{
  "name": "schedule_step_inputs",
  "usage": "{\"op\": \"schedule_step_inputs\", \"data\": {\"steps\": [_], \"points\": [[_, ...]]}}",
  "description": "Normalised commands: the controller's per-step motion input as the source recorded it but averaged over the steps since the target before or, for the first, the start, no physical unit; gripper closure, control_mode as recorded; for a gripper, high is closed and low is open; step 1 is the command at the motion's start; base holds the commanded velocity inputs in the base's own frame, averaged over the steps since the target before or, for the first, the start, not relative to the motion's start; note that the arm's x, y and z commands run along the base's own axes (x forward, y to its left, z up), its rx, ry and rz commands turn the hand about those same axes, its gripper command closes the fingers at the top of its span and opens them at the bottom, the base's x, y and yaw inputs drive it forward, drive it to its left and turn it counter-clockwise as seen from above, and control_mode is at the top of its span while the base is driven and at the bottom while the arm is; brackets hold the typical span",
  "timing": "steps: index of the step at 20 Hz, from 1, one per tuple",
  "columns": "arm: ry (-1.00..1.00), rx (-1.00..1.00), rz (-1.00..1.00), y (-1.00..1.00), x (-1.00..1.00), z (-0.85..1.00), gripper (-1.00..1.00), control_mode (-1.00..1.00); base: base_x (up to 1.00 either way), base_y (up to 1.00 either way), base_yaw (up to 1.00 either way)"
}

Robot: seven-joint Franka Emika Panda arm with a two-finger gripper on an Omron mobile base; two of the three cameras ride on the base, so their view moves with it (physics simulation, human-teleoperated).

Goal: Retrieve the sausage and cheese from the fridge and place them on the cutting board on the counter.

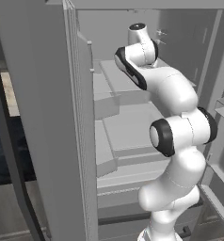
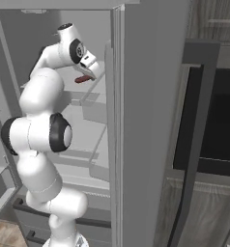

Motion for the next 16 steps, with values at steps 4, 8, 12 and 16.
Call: {"op": "schedule_step_inputs", "data": {"steps": [4, 8, 12, 16], "points": [[-0.14, 0.0, 0.0, 0.0, -0.55, 0.14, 1.0, -1.0, 0.0, 0.0, 0.0], [-0.16, 0.0, 0.0, 0.0, -0.98, 0.07, 1.0, -1.0, 0.0, 0.0, 0.0], [-0.12, 0.0, 0.01, 0.0, -1.0, 0.0, 1.0, -1.0, 0.0, 0.0, 0.0], [-0.05, 0.0, 0.02, -0.06, -1.0, 0.18, 1.0, -1.0, 0.0, 0.0, 0.0]]}}
